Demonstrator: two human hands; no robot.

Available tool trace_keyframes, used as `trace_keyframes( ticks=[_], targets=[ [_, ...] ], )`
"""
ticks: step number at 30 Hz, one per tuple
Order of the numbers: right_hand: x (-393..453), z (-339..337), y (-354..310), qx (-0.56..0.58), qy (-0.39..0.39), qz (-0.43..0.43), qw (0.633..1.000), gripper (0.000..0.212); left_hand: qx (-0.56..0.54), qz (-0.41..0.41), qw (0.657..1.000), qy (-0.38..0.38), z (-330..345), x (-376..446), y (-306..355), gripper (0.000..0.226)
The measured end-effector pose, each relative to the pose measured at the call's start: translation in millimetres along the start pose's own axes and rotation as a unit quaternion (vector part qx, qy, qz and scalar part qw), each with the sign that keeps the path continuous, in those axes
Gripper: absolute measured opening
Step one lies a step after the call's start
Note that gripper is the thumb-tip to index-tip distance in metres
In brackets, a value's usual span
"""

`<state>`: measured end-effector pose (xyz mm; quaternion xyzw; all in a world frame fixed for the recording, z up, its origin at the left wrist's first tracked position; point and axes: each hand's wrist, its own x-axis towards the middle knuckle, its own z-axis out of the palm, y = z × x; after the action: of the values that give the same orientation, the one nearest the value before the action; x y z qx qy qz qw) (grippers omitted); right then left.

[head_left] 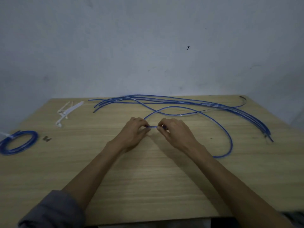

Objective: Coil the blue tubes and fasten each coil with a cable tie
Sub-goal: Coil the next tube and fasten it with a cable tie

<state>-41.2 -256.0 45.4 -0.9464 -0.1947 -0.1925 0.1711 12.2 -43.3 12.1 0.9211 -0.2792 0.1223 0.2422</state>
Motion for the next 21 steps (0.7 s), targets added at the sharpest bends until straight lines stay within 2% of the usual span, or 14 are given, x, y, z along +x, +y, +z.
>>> trace_keyframes(
  ticks=[4,8,11,15,18,21],
  targets=[
    [15,-25,11,-0.021,0.115,-0.038,0.992,0.017,-0.007,-0.043,0.998,0.049,-19,9,10,0.05],
    [34,-43,12,-0.018,0.203,-0.072,0.976,0.018,-0.136,-0.031,0.987,0.081,-39,16,25,0.035],
    [46,-50,11,-0.003,0.233,-0.07,0.97,0.015,-0.217,-0.034,0.97,0.103,-50,19,35,0.038],
    [51,-41,11,0.052,0.257,0.011,0.965,0.018,-0.315,-0.063,0.942,0.096,-64,15,47,0.029],
    [51,-33,11,0.094,0.226,0.089,0.965,0.019,-0.386,-0.086,0.916,0.059,-68,8,49,0.021],
    [50,-30,8,0.165,0.19,0.162,0.954,0.017,-0.389,-0.092,0.916,0.026,-67,5,47,0.018]
  ],
)
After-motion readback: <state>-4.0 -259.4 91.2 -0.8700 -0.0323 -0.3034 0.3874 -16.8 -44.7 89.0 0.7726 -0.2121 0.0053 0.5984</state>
